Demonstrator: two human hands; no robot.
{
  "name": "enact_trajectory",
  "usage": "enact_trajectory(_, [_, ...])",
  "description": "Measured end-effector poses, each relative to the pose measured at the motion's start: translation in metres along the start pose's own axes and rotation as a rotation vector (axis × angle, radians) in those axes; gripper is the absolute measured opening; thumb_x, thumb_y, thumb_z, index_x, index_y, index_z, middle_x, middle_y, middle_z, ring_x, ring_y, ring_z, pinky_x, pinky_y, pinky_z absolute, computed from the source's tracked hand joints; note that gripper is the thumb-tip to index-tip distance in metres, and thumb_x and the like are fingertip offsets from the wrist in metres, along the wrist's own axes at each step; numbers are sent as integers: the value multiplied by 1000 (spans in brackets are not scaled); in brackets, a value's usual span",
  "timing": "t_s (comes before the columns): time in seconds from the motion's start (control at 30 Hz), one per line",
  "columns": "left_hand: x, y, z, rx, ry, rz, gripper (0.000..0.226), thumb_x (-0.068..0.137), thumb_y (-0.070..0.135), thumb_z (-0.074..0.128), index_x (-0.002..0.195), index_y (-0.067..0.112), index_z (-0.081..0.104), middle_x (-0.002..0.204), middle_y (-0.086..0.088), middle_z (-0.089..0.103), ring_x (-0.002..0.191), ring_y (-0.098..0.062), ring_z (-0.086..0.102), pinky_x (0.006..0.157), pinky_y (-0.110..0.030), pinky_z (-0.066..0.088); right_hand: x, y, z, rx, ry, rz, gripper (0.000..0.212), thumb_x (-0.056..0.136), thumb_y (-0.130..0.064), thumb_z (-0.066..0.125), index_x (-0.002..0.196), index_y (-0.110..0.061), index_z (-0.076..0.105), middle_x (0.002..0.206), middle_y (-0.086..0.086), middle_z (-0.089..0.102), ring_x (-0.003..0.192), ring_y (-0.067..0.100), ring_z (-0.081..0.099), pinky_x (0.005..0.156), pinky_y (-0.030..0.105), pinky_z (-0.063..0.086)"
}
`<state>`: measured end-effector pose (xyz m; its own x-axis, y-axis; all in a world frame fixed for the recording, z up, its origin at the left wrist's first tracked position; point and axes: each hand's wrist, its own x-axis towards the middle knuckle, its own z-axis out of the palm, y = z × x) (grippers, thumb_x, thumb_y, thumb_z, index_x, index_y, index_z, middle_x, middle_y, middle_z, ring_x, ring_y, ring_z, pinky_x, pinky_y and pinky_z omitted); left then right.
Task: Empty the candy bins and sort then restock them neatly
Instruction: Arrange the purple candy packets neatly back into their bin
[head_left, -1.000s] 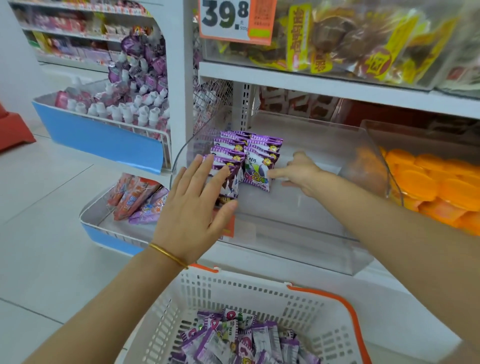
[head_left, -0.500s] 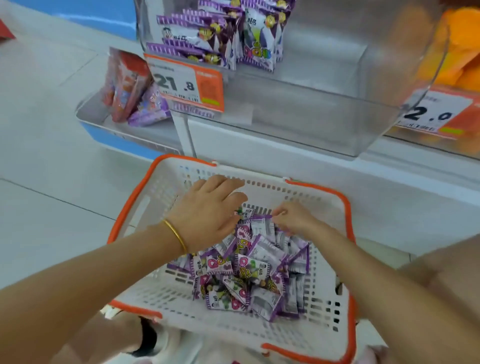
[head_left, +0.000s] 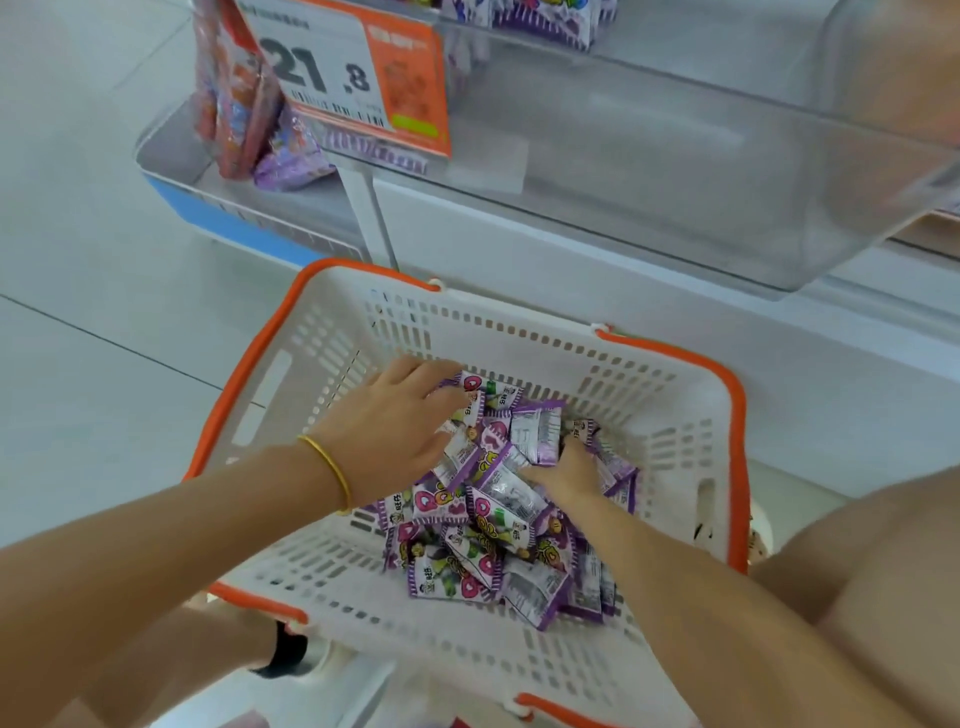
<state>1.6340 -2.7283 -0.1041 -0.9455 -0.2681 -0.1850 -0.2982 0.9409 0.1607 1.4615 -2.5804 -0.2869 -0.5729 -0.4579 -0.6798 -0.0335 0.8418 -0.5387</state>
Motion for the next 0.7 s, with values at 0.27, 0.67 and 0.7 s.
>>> enact_trajectory(0.27, [4, 14, 21, -113, -136, -117, 39, 96, 30, 38, 132, 18, 47, 147, -5, 34, 131, -27, 32, 109, -39, 32, -9, 2, -7, -33, 81, -135, 24, 86, -9, 67, 107, -4, 57, 98, 4, 51, 94, 22, 51, 77, 28, 37])
enact_trajectory(0.67, [28, 51, 24, -1485, -159, -890, 55, 94, 47, 48, 132, 8, 42, 116, -14, 55, 111, -30, 56, 98, -40, 46, -94, -71, -50, -230, 79, -693, 4, 86, -8, 64, 86, -12, 64, 82, -6, 56, 75, 7, 48, 63, 13, 35])
enact_trajectory(0.7, [30, 53, 24, -1545, -93, -938, 59, 91, 49, 52, 132, 8, 41, 110, -12, 55, 107, -28, 58, 94, -39, 48, -107, -80, -51, -277, 57, -756, 6, 87, -7, 63, 91, -11, 66, 88, -3, 57, 79, 8, 50, 66, 15, 35])
